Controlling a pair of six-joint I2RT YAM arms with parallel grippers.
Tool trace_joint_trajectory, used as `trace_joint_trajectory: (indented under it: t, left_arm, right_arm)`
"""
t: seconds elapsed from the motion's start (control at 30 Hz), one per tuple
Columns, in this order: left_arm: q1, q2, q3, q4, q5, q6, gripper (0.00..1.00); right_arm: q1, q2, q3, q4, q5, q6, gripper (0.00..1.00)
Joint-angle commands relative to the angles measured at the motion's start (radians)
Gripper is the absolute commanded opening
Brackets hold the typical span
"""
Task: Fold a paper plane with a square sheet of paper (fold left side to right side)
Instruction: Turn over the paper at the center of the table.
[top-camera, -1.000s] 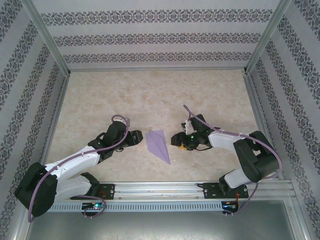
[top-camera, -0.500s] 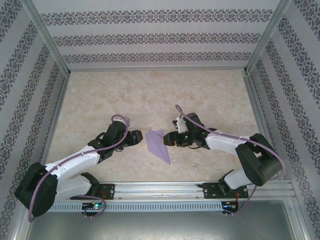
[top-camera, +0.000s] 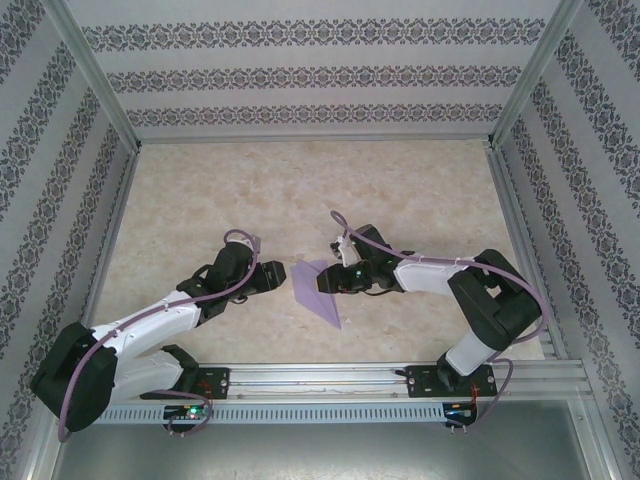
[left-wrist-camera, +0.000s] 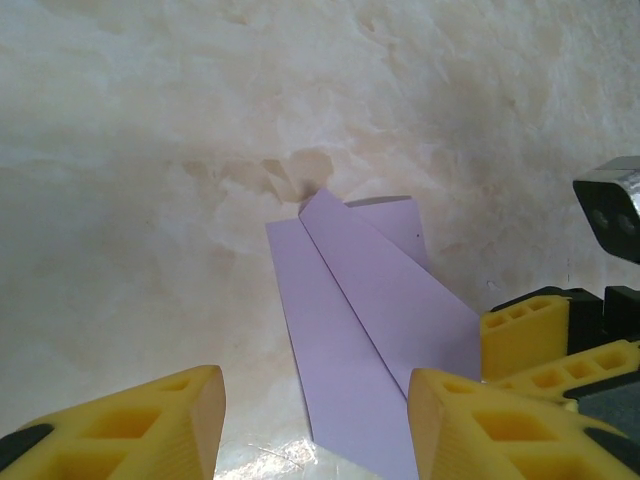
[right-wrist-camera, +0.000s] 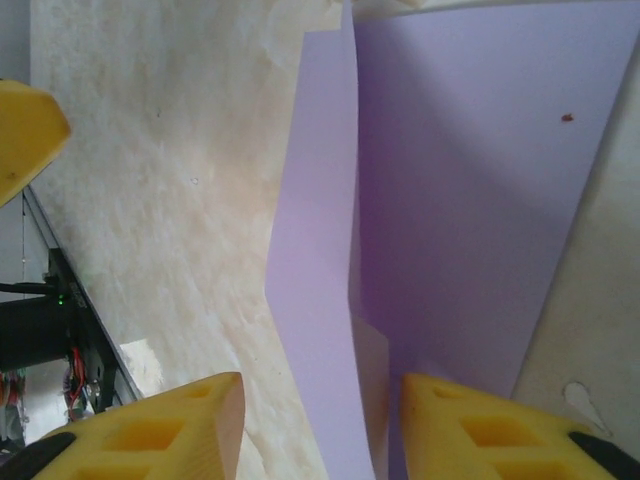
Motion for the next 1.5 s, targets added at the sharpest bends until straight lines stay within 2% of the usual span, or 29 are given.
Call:
trace_joint_trajectory:
  t: [0.0,0.1,0.2,0.37,0.53,0.7,0.8,1.03,1.27,1.47]
  left_arm:
    - [0.011,-0.005,0.019,0.008,0.015,0.003,0.51]
    - [0.016,-0.014,0.027,0.018,0.038,0.002,0.52]
    - [0.028,-0.038,0.038,0.031,0.08,0.005,0.53]
    - [0.062,-0.116,0.05,0.101,0.156,-0.01,0.6]
    - [0.079,-0.152,0.062,0.262,0.274,-0.059,0.63]
    - [0.077,-0.074,0.153,0.4,0.466,-0.121,0.63]
    - [0.058,-0.01,0.212,0.479,0.55,-0.159,0.63]
    - [-0.002,0.09,0.295,0.513,0.576,-0.151,0.63]
    - [-0.032,0.154,0.319,0.544,0.578,-0.15,0.62]
    - [-0.04,0.181,0.338,0.553,0.579,-0.147,0.51]
  right_arm:
    - [0.013,0.015,0.026,0.014,0.015,-0.027,0.39]
    - [0.008,0.006,0.023,0.011,0.011,-0.032,0.22]
    - [-0.011,-0.053,0.004,0.009,0.008,-0.037,0.01]
    - [-0.085,-0.232,-0.043,0.016,-0.046,-0.053,0.0]
    - [-0.193,-0.4,-0.089,0.089,-0.203,-0.018,0.0]
    - [-0.286,-0.51,-0.13,0.335,-0.373,0.156,0.0]
    - [-0.296,-0.55,-0.125,0.414,-0.396,0.215,0.0]
    - [-0.293,-0.547,-0.14,0.629,-0.408,0.381,0.0]
    - [-0.279,-0.544,-0.15,0.653,-0.396,0.411,0.0]
    - [-0.273,-0.533,-0.16,0.653,-0.376,0.412,0.0]
